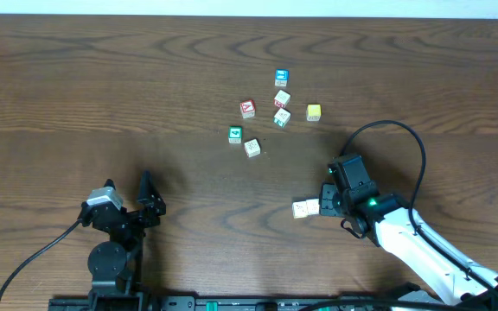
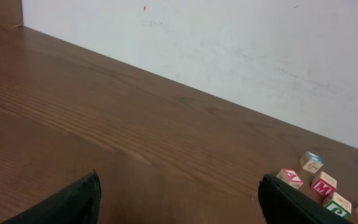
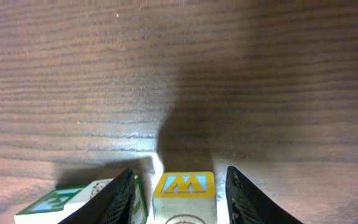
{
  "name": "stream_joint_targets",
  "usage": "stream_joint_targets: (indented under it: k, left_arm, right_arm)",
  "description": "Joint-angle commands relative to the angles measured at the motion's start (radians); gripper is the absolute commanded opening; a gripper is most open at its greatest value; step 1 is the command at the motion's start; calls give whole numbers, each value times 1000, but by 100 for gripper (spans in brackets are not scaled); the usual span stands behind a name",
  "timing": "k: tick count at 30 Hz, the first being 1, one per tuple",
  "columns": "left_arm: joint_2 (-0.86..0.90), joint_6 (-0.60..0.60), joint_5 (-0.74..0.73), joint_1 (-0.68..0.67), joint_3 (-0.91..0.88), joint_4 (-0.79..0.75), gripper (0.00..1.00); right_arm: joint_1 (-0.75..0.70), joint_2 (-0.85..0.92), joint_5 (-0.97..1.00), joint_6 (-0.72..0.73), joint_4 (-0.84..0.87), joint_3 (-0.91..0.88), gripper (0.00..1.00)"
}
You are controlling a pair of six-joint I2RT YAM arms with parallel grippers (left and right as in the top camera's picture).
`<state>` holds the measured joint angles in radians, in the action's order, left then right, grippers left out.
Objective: Lift 5 blocks
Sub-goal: 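Lower the oval block beside the '3' block on the table, then open right gripper and push the oval block against the row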
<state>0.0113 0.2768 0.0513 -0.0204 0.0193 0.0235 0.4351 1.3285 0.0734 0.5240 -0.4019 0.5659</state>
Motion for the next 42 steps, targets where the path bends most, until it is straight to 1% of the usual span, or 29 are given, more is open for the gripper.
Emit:
stream_joint_targets:
  k: [1, 4, 6, 7, 8, 9, 11, 15, 19, 27, 42]
  left_arm:
    - [0, -6, 16, 3, -15, 46, 81]
    - [0, -6, 16, 3, -15, 46, 81]
    - [0, -6, 16, 3, -15, 46, 81]
    - [0, -6, 16, 3, -15, 46, 81]
    - [0, -6, 16, 3, -15, 46, 81]
    - [0, -6, 16, 3, -15, 46, 81]
    - [0, -6, 16, 3, -15, 46, 81]
    - [0, -6, 16, 3, -15, 46, 81]
    - [0, -6, 16, 3, -15, 46, 82]
    - [0, -6, 16, 3, -15, 46, 81]
    - [0, -6, 16, 3, -15, 46, 81]
  right_arm:
    - [-22, 5, 31, 13, 10, -5, 44]
    - [-53, 5, 31, 10, 18, -2, 40]
    - [-75, 5, 30, 10, 17, 2, 33]
    - [-85, 5, 30, 10, 16, 3, 27]
    - [-94, 5, 29, 10, 16, 3, 24]
    - [-102, 5, 27, 10, 11, 3, 18]
    - [-113, 5, 27, 10, -12, 3, 11]
    - [-117, 5, 26, 16, -79, 3, 1]
    - [-117, 5, 7, 52, -124, 2, 1]
    - [-115, 5, -82, 36, -147, 2, 1]
    - [-92, 5, -135, 17, -147, 2, 1]
